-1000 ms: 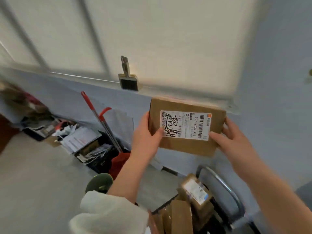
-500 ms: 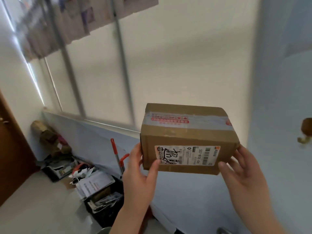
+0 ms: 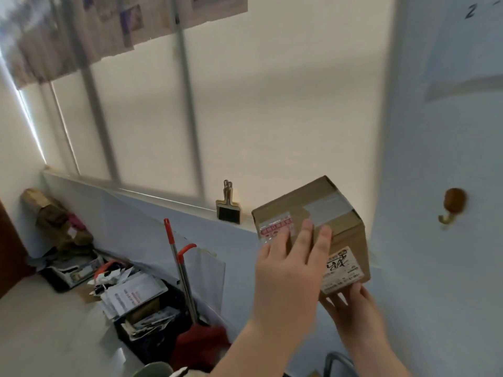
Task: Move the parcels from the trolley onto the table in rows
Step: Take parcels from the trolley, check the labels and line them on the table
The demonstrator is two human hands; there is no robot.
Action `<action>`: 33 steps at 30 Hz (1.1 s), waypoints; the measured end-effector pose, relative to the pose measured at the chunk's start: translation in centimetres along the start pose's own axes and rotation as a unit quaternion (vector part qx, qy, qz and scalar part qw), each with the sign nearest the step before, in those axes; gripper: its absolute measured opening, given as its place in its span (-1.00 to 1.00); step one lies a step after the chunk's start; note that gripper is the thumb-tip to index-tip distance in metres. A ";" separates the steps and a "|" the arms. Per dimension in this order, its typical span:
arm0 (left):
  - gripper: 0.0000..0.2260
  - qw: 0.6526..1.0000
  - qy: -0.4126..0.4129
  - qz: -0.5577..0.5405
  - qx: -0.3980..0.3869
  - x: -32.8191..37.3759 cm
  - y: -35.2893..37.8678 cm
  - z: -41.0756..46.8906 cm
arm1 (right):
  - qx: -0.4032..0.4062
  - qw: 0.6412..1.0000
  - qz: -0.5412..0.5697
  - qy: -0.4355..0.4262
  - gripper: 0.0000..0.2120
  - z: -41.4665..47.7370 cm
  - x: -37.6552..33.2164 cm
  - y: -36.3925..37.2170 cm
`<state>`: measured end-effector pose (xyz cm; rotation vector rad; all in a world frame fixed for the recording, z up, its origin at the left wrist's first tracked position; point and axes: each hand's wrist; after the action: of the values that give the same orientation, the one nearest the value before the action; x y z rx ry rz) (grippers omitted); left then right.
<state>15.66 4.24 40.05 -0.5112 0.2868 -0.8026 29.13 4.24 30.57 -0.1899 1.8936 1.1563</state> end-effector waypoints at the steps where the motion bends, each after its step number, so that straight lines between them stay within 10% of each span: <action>1: -0.46 1.000 0.006 0.007 -0.015 0.2 0.2 -0.2 | 0.006 1.000 0.006 0.008 -0.71 -0.1 0.5 -0.2; 8: -0.45 0.999 -0.028 -0.029 -0.013 -2.2 0.5 -1.0 | 0.036 0.996 -0.061 -0.049 -0.80 -1.2 -1.0 0.0; 11: -0.47 0.962 -0.173 -0.213 0.012 -4.5 1.1 -1.4 | 0.037 0.984 -0.123 -0.126 -0.87 -2.2 -3.1 1.3; 17: -0.61 0.670 -0.406 -0.613 0.106 -9.2 4.2 -3.3 | 0.028 0.842 -0.381 -0.381 -0.71 -5.1 -5.4 4.7; 22: -0.53 0.439 -0.466 -0.764 0.073 -10.6 7.0 -5.6 | 0.013 0.575 -0.602 -0.554 -0.50 -7.9 -4.1 7.5; 25: -0.69 0.402 -0.483 -0.773 0.089 -10.3 8.0 -6.7 | 0.013 0.497 -0.662 -0.562 -0.37 -8.3 -3.0 8.0; 33: -0.66 0.437 -0.494 -0.747 0.083 -11.2 8.6 -6.2 | 0.012 0.513 -0.667 -0.540 -0.38 -6.0 -3.6 7.2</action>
<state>10.73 15.60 30.79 -0.9213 -1.6612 -2.0150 23.82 2.48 38.92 -0.5914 0.2189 -0.0474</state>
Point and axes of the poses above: each hand's wrist, its own z-axis towards the middle knuckle, its own y-axis out of the palm, x = y × z, and after that the axes turned 4 degrees about -z, right-handed
